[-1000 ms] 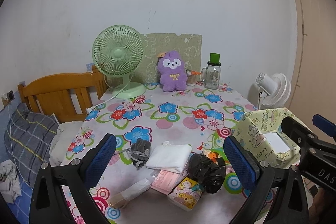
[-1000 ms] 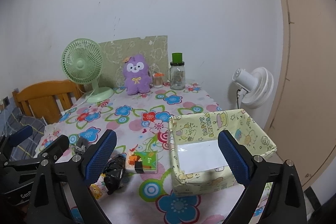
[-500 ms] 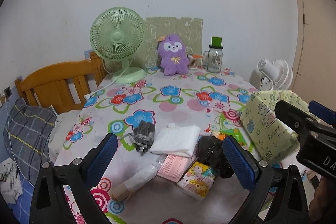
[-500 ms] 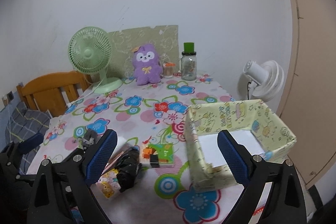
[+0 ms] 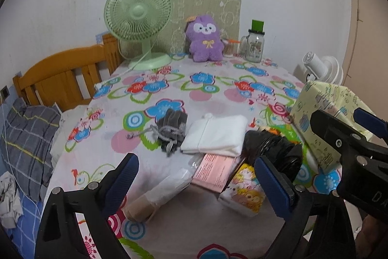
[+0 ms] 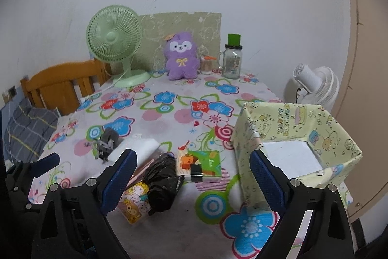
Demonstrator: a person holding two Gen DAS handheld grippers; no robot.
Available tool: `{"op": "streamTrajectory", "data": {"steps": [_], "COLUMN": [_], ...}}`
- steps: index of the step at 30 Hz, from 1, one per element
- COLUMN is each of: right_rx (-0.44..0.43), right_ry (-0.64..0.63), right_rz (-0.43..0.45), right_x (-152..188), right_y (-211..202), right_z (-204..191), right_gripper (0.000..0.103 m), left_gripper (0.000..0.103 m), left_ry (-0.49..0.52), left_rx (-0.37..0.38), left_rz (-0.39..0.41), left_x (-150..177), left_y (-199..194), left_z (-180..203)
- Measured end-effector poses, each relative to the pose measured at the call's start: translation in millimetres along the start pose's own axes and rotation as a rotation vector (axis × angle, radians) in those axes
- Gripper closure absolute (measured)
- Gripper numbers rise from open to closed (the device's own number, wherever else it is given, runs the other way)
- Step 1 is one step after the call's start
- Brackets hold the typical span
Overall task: Organize soft objects
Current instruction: 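Grasp the clear-wrapped roll with the left tool while the right tool grasps the black umbrella, then carry the roll and umbrella in both tools toward the gift-wrap box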
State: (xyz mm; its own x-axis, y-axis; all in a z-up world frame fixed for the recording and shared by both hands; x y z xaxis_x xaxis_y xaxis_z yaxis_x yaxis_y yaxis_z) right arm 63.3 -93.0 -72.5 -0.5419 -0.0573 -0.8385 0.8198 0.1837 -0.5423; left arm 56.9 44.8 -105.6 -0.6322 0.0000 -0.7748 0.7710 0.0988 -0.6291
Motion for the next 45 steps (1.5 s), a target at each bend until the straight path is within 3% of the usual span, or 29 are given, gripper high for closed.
{"op": "streamTrajectory", "data": {"steps": [16,24,28,31,38,41,45], "right_rx": [-0.03,-0.032,-0.038,-0.051,-0.071,-0.07,-0.075], "right_ry": [-0.007,-0.009,-0.009,0.011,-0.001,-0.011,-0.008], "right_rz": [-0.151,-0.221,-0.254,-0.277,-0.282,-0.274,-0.255], "right_x": [18,27,33,36,38,38,35], "right_y": [63,87,97,102,101,99,92], "right_z": [-19,-25,-28,-28,-33,-35,-33], "right_gripper": [0.01,0.015,0.023,0.029,0.058,0.061,0.061], "left_gripper": [0.014,0.019,0.029,0.043,0.07,0.077,0.079], "left_ry": [-0.023,-0.053,-0.056,-0.063,-0.069,-0.057,-0.04], "left_rx": [-0.033,-0.008,0.007,-0.024,-0.017,0.005,0.024], "left_rz": [-0.117,-0.155,-0.165,-0.157,-0.154,-0.156,-0.153], "left_x": [18,25,29,29,28,27,25], "left_y": [46,60,64,64,63,62,60], "left_z": [-21,-31,-31,-32,-33,-28,-19]}}
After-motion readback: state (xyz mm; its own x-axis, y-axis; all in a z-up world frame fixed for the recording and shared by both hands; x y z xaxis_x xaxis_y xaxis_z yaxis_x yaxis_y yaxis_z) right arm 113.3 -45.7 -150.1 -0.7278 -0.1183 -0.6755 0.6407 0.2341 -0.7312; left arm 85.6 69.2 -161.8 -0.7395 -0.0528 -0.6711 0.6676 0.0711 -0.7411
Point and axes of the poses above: each gripper's, at about its wrist camera, not at the fingertips, and y roughly the way its jaws point, z to its right, x to its underside, the point moved 2 cm from there along y, roughly the way its jaws point, and after that the axes turned 7 degrees about -x, right-handed, at the moved point
